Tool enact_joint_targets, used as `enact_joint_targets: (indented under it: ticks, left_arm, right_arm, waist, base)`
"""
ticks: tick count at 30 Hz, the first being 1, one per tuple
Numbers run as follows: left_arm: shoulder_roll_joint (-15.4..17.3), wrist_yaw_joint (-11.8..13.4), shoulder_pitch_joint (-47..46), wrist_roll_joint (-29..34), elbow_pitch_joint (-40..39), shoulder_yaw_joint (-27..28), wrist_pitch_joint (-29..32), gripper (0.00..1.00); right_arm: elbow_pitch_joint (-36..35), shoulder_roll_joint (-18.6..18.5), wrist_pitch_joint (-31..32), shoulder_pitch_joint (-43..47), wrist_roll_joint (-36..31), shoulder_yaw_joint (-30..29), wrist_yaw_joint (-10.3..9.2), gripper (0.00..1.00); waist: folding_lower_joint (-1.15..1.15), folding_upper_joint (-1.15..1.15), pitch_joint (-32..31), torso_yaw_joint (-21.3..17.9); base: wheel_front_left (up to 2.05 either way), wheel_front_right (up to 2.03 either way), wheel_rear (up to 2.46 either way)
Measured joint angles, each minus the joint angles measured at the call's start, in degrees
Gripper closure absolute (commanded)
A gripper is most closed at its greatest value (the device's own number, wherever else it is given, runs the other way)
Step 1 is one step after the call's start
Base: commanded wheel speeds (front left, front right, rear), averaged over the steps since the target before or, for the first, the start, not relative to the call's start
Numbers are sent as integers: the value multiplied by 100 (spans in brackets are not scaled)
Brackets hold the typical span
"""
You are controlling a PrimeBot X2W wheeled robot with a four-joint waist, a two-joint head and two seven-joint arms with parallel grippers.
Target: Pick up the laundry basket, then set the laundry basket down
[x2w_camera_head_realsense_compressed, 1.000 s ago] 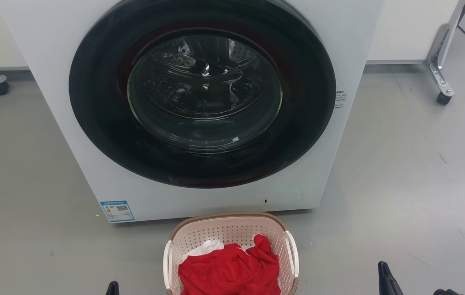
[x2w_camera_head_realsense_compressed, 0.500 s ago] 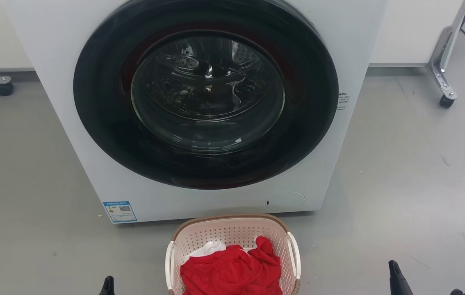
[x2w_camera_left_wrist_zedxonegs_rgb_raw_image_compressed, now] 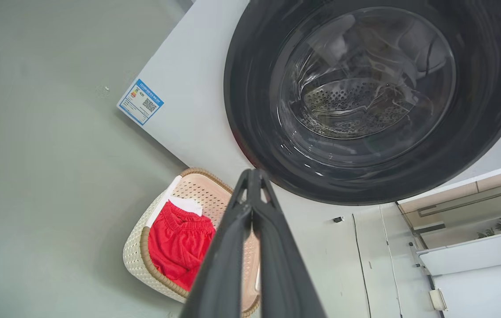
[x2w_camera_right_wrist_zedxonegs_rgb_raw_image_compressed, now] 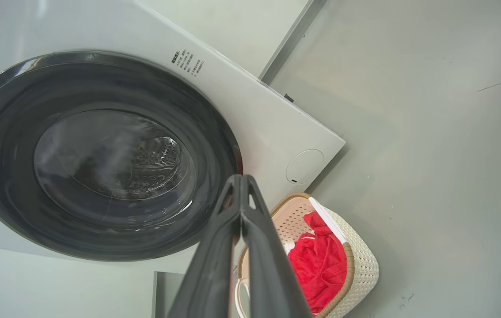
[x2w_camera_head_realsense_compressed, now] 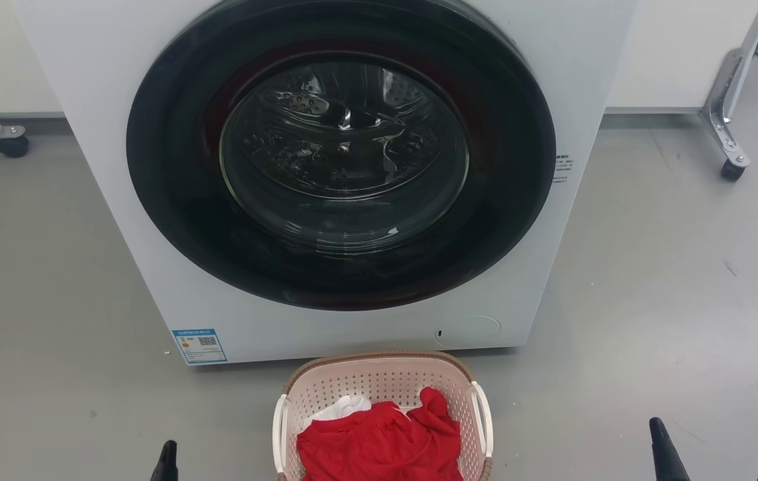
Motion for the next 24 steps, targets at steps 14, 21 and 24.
enact_joint_targets:
  ticks: [14, 21, 24]
  left_arm:
    - [-21, -199, -210, -1180, 81, 216, 296, 100]
    - [-36, -289, -304, -1731, 125, 325, 443, 100]
    - [-37, -311, -348, -2001, 133, 378, 494, 100]
  right_arm:
    - [142, 5, 285, -183, 1129, -344, 197, 100]
    - [230, 8, 413, -259, 1693, -521, 303, 100]
    - [248, 8, 497, -301, 1941, -593, 354, 100]
  waist:
    - [0, 0, -34, 44]
    - [0, 0, -51, 67]
    - [0, 0, -58, 77]
  base:
    - [0, 0, 0]
    - [0, 0, 0]
    - [0, 0, 0]
